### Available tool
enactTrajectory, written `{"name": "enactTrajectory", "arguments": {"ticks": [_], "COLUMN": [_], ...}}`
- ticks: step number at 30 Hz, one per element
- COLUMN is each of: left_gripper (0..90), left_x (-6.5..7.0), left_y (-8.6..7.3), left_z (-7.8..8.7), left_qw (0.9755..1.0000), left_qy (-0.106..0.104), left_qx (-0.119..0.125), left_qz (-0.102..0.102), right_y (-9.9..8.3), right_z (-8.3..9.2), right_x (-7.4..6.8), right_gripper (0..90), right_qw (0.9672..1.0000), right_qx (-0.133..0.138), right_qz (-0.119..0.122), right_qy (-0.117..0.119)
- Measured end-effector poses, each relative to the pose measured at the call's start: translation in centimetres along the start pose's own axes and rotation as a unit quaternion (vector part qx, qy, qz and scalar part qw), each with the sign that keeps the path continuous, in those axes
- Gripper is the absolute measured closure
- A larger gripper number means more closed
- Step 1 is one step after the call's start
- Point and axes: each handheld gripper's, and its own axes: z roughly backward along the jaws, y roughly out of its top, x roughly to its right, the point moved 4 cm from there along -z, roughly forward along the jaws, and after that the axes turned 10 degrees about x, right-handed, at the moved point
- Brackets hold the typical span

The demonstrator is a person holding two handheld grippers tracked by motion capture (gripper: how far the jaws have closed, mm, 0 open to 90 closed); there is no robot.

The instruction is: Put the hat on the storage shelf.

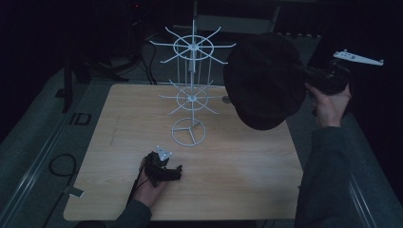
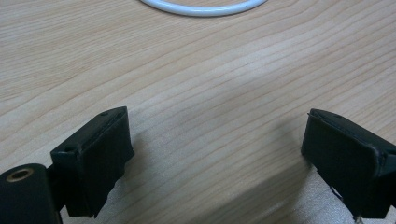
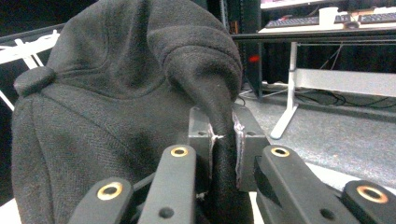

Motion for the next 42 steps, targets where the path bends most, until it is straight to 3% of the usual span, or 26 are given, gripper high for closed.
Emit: {"name": "enactTrajectory", "arguments": {"ticks": [19,32,42], "left_gripper": [8.9,8.9,8.9], "left_x": [0.0,0.0,0.0], "left_y": [0.0,0.0,0.0], "left_z": [0.0,0.0,0.0], "left_qw": [1.0,1.0,1.0], "left_qy": [0.0,0.0,0.0], "left_qx": [0.0,0.0,0.0], "left_qz": [0.0,0.0,0.001], "right_y": [1.0,1.7,2.0], "right_z": [0.9,1.7,1.1], "right_x": [-0.1,-0.3,-1.1], "right_gripper": [80.5,80.4,80.3], "right_qw": [0.9986,0.9959,0.9935], "right_qx": [0.028,0.056,0.062], "right_qz": [0.006,0.004,0.001], "right_qy": [0.044,0.071,0.095]}}
